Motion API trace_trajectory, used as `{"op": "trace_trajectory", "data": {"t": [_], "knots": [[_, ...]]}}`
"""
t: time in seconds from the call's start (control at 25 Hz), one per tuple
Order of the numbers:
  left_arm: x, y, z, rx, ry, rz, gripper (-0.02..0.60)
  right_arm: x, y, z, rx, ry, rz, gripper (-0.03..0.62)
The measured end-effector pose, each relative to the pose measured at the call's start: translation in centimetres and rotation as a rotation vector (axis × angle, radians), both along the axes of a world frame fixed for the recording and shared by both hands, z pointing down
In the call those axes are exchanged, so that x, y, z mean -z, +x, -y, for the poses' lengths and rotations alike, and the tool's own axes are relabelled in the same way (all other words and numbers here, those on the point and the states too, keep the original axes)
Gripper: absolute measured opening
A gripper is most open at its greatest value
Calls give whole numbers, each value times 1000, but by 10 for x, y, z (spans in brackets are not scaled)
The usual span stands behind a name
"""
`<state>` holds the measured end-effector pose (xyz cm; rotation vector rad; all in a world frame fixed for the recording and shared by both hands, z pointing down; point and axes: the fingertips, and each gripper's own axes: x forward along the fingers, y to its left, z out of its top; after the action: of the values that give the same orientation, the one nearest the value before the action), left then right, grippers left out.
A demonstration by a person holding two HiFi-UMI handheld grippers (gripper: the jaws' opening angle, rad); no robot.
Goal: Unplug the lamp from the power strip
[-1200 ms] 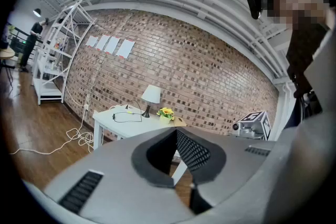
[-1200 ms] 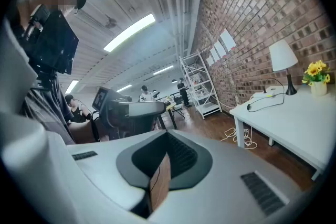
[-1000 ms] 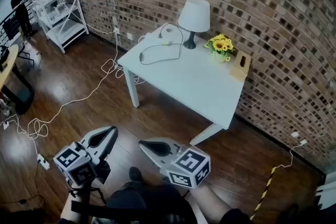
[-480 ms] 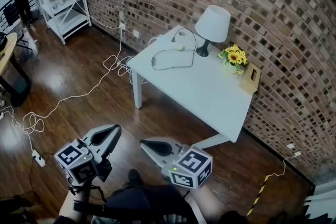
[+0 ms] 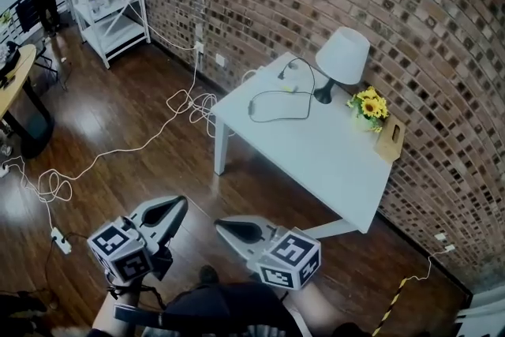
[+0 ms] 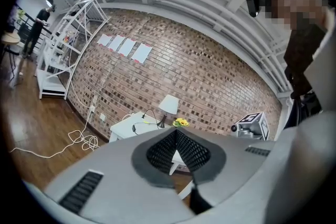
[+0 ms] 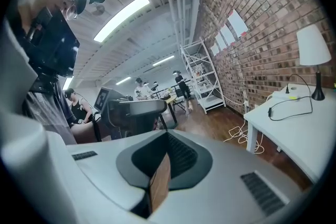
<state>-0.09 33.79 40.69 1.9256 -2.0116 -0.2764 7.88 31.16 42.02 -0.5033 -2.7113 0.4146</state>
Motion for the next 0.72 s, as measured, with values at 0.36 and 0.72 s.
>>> {"op": "trace_trajectory", "data": {"t": [0.36, 0.72], "knots": [[10, -6, 18, 25, -2, -157, 9, -9, -14, 13, -12, -12, -17, -11], [-3, -8, 81, 49, -56, -63, 9, -15, -11, 69, 54, 117, 6, -11]]}}
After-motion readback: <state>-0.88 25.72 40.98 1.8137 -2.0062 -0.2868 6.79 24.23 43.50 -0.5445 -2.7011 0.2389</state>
